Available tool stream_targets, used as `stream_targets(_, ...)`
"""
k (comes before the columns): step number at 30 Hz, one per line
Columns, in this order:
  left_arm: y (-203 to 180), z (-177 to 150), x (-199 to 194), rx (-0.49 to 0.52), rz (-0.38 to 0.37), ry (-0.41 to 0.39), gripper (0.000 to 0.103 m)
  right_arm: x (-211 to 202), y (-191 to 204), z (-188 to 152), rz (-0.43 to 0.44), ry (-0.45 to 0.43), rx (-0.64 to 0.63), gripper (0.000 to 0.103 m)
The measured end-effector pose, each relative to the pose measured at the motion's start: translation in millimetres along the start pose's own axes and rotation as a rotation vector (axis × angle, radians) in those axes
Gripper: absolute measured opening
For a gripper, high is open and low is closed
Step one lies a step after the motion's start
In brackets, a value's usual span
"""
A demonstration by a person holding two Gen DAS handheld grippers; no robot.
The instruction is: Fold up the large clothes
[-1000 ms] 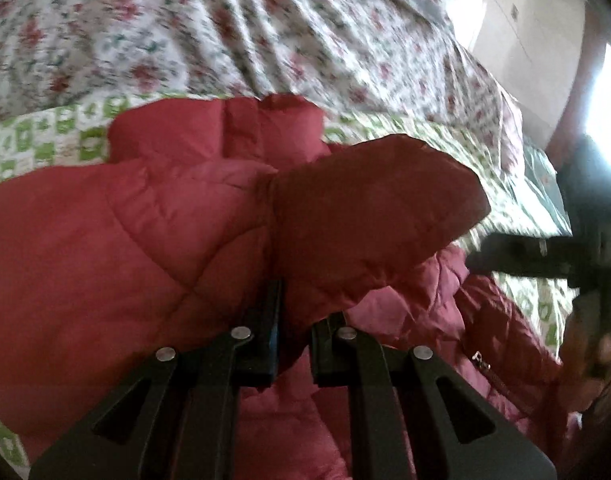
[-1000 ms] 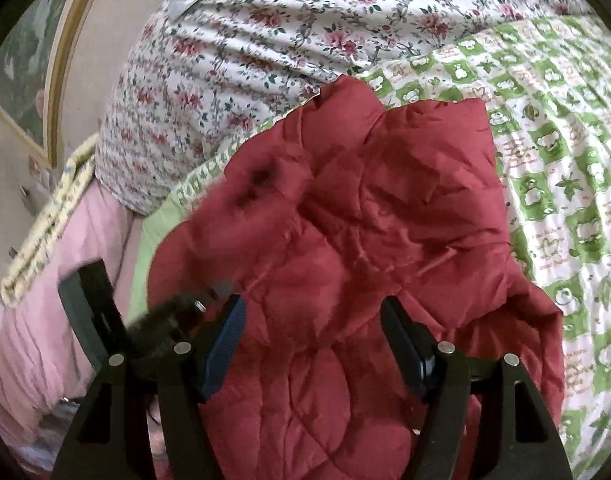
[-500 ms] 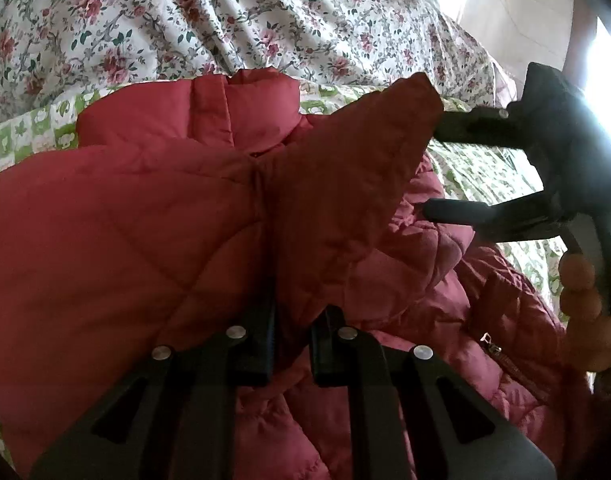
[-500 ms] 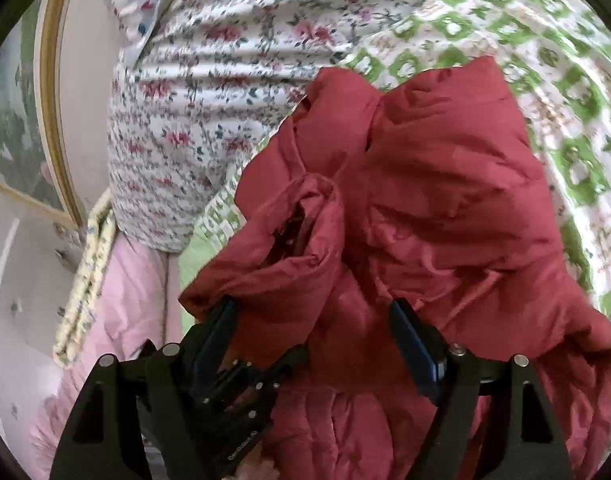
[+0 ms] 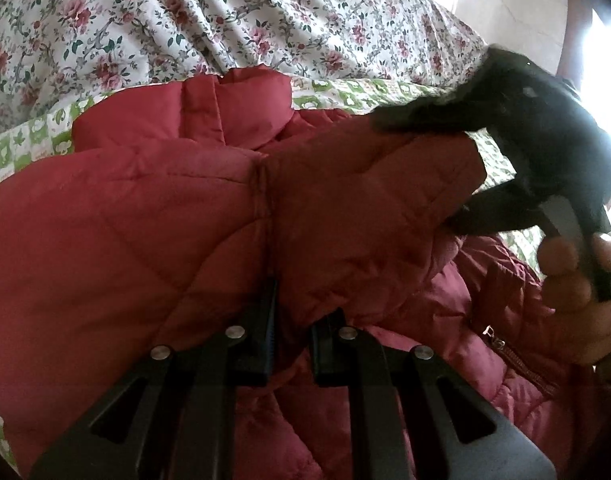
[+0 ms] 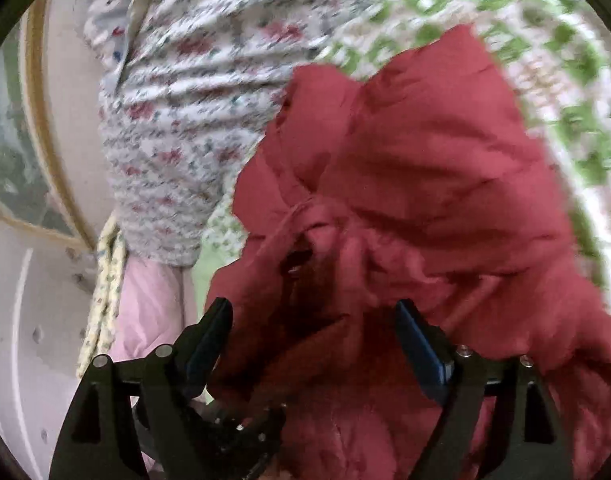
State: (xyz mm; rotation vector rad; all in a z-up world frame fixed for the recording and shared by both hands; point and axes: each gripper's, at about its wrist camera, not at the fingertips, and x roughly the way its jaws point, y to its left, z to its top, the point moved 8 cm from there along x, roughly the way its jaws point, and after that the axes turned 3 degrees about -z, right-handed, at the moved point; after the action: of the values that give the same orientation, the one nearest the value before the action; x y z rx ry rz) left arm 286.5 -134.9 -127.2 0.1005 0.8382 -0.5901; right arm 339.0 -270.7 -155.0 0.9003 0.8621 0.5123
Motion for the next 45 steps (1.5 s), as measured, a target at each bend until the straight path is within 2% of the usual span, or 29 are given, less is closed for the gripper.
stream_targets(1, -0.1, -0.6, -1.9, -0.004, -0.007, 0.01, 0.012, 3.5, 2.0, -0.4, -0.022, 0.006, -0.022, 0.041)
stream_targets(2, -0.1, -1.1, -6.6, -0.01, -0.021, 0.015, 0.015, 6.1, 2.7, -0.6, -0.041, 0.015, -0.037, 0.024)
stream_targets(3, -0.3, -1.7, -12.1, -0.018, -0.037, 0.015, 0.018, 7.5, 3.6, 0.2, -0.063, 0.017, -0.05, 0.016)
stream_targets(7, 6.3, 0.2, -48.4, -0.075, -0.108, -0.022, 0.018, -5.0, 7.3, 4.0, -0.128, -0.029, -0.123, 0.011)
stream_targets(12, 44.2, 14.9, -93.7, -0.143, -0.044, -0.116, 0.018, -34.5, 12.3, 10.8, -0.146, -0.103, -0.171, 0.01)
stream_targets(15, 79.3, 26.8, -102.9, -0.198, 0.005, -0.147, 0.018, -39.5, 10.4, 10.1, -0.212, -0.116, -0.224, 0.01)
stream_targets(17, 101.9, 30.8, -95.9, -0.233, 0.038, -0.129, 0.018, -33.9, 2.0, 9.2, -0.285, -0.115, -0.26, 0.01)
stream_targets(20, 129.9, 27.1, -70.1, -0.288, 0.054, -0.063, 0.018, -22.5, -14.5, 7.3, -0.348, -0.101, -0.284, 0.01)
stream_targets(23, 146.5, 8.5, -43.9, -0.353, 0.022, 0.006, 0.018, -14.5, -27.0, 4.8, -0.39, -0.096, -0.299, 0.012)
stream_targets(26, 148.8, -5.3, -33.2, -0.388, -0.011, 0.023, 0.018, -16.7, -32.1, 2.7, -0.43, -0.109, -0.304, 0.017)
stream_targets(28, 147.2, -8.6, -29.4, -0.382, 0.002, 0.028, 0.018, -23.8, -31.2, 2.4, -0.464, -0.119, -0.311, 0.031)
stream_targets(31, 142.2, -10.2, -26.1, -0.353, 0.041, 0.036, 0.018, -47.4, -12.6, 5.8, -0.527, -0.207, -0.349, 0.034)
stream_targets(33, 139.7, -9.6, -23.9, -0.332, 0.066, 0.038, 0.018, -68.9, 15.6, 6.0, -0.545, -0.322, -0.428, 0.035)
stream_targets(34, 139.7, -9.8, -23.4, -0.329, 0.075, 0.038, 0.018, -71.2, 24.4, 4.8, -0.546, -0.343, -0.454, 0.036)
stream_targets(35, 142.4, -10.5, -24.2, -0.33, 0.08, 0.038, 0.018, -68.2, 34.6, 2.0, -0.539, -0.343, -0.489, 0.036)
stream_targets(38, 145.9, -10.7, -24.1, -0.33, 0.088, 0.04, 0.018, -32.9, 45.4, -11.4, -0.511, -0.224, -0.568, 0.037)
stream_targets(42, 144.4, -10.0, -26.9, -0.303, 0.112, 0.041, 0.018, 10.6, 8.3, -21.5, -0.619, -0.096, -0.601, 0.037)
stream_targets(45, 140.5, -7.4, -40.5, -0.275, 0.136, 0.048, 0.018, 18.9, -8.9, -20.9, -0.646, -0.092, -0.62, 0.037)
